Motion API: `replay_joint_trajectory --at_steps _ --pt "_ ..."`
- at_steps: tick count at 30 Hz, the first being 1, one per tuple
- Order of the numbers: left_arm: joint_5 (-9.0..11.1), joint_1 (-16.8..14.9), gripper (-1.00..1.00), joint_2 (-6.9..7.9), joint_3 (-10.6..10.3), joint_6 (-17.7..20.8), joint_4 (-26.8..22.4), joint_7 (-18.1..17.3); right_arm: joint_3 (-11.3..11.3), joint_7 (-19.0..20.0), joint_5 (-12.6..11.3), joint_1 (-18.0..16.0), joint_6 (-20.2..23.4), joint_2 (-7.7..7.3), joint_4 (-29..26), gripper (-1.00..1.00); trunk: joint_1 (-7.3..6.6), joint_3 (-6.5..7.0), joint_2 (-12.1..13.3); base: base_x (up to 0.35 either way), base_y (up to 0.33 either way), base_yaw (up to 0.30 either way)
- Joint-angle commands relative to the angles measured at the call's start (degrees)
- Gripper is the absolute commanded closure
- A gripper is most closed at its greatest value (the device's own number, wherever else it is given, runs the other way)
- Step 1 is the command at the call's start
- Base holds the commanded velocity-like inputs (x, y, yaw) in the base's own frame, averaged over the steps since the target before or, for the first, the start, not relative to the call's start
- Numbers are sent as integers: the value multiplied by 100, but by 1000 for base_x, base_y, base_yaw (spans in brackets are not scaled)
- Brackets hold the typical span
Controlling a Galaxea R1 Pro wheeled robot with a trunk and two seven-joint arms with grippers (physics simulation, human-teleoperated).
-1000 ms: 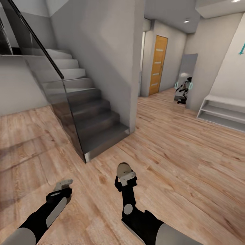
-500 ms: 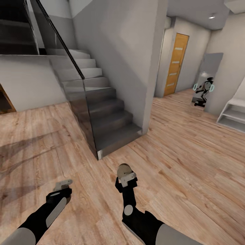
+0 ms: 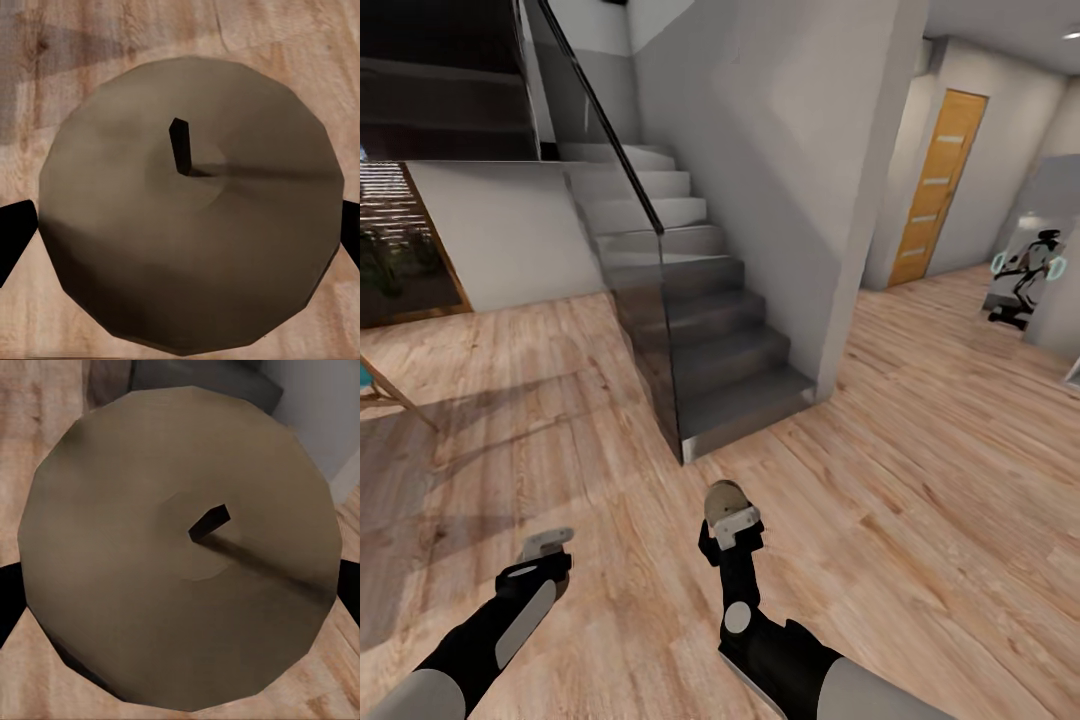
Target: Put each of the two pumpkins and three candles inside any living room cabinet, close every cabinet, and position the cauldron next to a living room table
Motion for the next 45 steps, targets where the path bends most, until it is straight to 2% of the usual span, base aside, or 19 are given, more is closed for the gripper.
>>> replay_joint_trajectory --at_steps 1,45 --pt "-10 0 100 0 0 1 0 -1 2 0 14 -2 -1 0 -2 100 -23 15 41 0 0 275" --pt "-19 0 100 9 6 5 -9 1 2 1 13 0 -1 0 -2 100 -989 630 1806 0 0 275"
